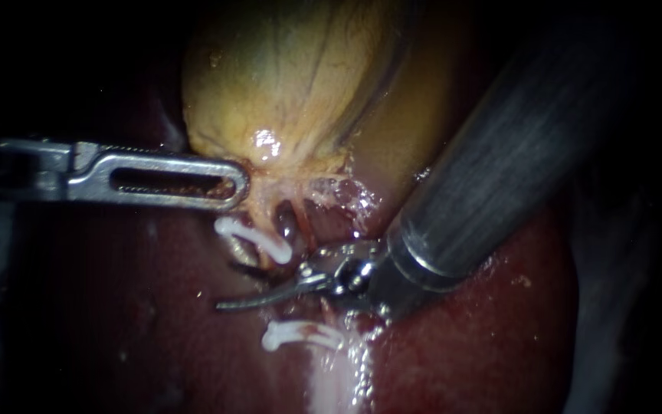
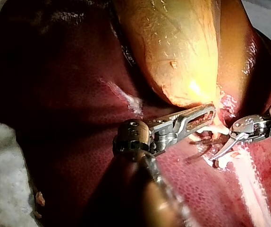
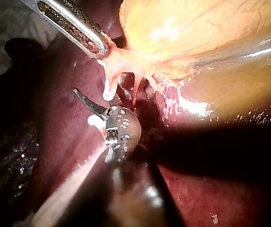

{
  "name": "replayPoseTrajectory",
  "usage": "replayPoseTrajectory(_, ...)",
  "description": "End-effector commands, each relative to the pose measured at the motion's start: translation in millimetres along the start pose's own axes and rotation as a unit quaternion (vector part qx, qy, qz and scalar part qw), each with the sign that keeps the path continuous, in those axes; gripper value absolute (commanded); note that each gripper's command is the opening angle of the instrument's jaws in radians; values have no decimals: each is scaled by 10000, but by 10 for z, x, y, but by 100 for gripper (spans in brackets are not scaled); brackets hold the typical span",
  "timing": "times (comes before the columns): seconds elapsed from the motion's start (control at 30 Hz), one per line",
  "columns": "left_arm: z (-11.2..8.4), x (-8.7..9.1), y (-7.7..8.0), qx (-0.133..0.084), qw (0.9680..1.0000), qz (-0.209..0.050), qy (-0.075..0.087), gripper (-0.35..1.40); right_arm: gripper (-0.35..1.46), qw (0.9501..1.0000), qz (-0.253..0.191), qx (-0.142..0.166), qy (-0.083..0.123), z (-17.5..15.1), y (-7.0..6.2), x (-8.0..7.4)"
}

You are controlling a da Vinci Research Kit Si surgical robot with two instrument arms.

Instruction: Go back from the cut left tube

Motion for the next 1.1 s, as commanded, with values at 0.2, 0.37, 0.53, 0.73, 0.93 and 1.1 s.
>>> replayPoseTrajectory(0.2, 0, 0, 0, 8, 10000, 0, 11, -35, 140, 9995, -309, 32, -26, -3, -11, -2)
replayPoseTrajectory(0.37, 0, 1, -2, 8, 10000, 0, 11, -35, 143, 9968, -802, -44, -21, -12, -25, -5)
replayPoseTrajectory(0.53, 0, 2, -4, 16, 10000, 0, 22, -35, 143, 9903, -1390, 22, -68, -29, -38, -12)
replayPoseTrajectory(0.73, 0, 2, -6, 16, 10000, 0, 21, -35, 143, 9854, -1695, 116, -85, -65, -45, -13)
replayPoseTrajectory(0.93, 0, 2, -6, 17, 10000, 1, 21, -35, 143, 9818, -1889, 220, -15, -117, -48, -4)
replayPoseTrajectory(1.1, 0, 2, -6, 17, 10000, 1, 22, -35, 143, 9776, -2106, 7, 29, -156, -49, 9)
